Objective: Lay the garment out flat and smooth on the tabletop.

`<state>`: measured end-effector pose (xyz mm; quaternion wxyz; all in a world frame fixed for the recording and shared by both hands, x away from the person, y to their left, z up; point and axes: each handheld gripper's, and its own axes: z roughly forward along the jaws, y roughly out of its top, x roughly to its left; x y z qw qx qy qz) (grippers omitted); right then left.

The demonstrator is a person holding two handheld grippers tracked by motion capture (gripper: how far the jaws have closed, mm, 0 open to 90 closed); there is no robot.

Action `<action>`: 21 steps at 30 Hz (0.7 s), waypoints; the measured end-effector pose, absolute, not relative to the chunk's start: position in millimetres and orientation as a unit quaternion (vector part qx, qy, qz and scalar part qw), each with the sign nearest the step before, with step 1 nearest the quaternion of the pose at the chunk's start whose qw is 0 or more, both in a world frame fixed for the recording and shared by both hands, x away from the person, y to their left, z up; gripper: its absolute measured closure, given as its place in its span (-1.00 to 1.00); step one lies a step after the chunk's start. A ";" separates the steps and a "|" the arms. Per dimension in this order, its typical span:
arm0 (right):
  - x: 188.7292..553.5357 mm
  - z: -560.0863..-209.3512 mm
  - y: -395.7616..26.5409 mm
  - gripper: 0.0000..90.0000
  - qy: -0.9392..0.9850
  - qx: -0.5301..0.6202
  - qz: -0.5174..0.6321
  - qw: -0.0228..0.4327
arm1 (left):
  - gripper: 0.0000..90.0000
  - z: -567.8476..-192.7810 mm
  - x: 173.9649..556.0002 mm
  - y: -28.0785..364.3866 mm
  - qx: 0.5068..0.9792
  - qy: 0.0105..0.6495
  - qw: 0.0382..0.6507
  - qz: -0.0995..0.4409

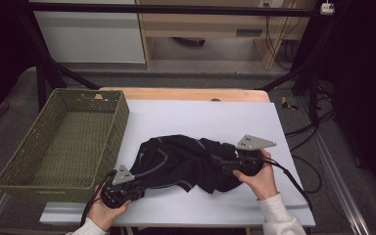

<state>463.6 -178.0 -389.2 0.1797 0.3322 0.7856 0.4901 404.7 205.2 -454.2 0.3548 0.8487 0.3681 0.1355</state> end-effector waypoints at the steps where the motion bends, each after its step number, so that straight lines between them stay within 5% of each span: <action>1: 470.7 -387.4 -175.3 -0.20 0.784 0.336 0.489 0.183 | 0.75 -454.3 404.9 205.4 0.849 0.368 0.355 0.136; 18: 555.0 -428.7 -96.8 -0.17 0.857 0.337 0.368 0.125 | 0.76 -454.5 406.1 205.5 0.854 0.360 0.350 0.138; 21: 560.5 -440.3 -92.2 0.37 0.877 0.339 0.322 0.111 | 0.77 -453.9 406.4 204.9 0.856 0.358 0.347 0.139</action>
